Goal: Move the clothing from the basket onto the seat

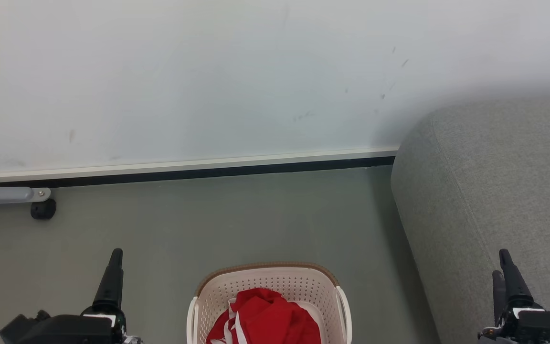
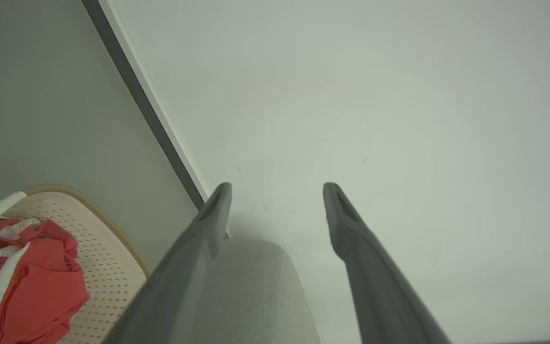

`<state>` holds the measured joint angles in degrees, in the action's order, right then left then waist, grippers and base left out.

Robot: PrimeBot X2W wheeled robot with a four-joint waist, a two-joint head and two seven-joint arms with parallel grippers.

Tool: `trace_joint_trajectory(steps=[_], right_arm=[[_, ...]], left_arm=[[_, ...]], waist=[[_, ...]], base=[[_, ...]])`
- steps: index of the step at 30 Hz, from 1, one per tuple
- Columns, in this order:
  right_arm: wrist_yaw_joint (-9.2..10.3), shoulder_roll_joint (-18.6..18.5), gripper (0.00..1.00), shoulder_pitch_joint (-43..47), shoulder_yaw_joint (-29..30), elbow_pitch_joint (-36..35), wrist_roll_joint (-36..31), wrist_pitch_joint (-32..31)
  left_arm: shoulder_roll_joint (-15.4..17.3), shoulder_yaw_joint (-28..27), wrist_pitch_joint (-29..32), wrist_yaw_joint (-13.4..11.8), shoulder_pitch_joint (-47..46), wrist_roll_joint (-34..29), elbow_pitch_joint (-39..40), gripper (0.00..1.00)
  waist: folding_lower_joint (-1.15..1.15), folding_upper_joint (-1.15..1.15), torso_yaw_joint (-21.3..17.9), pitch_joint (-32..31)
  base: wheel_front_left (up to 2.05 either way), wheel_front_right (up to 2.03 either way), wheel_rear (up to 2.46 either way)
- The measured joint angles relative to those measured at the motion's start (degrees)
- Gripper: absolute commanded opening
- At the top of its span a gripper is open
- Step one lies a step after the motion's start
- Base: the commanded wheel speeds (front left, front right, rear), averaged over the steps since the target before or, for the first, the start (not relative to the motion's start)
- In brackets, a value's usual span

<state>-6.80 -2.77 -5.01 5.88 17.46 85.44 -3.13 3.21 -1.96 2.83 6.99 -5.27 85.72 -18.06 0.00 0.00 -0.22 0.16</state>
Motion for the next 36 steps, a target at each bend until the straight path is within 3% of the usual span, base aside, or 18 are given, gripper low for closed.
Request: trace_joint_trajectory(steps=[8,17,36], right_arm=[[0.04,-1.78,1.0,-0.57,-2.38,-0.34,-6.48,1.89],[1.34,-3.92,1.0,-1.79,-5.72,-0.69,-15.74,4.07],[6.32,-8.47,1.0,-4.65,-14.38,-0.32,-37.49,8.14]], left_arm=[[1.1,1.93,-1.87,-0.01,-1.32,-5.04,-0.08,1.0],[3.26,5.1,-3.94,-1.67,-2.93,-13.81,-0.15,1.0],[7.56,11.77,-8.05,-6.5,-4.95,-31.81,-0.11,1.0]], waist=[[0.0,0.0,-0.04,-0.02],[0.0,0.0,-0.09,-0.12],[0.0,0.0,-0.25,-0.62]], base=[[0.0,0.0,0.0],[0.0,0.0,0.0],[0.0,0.0,0.0]])
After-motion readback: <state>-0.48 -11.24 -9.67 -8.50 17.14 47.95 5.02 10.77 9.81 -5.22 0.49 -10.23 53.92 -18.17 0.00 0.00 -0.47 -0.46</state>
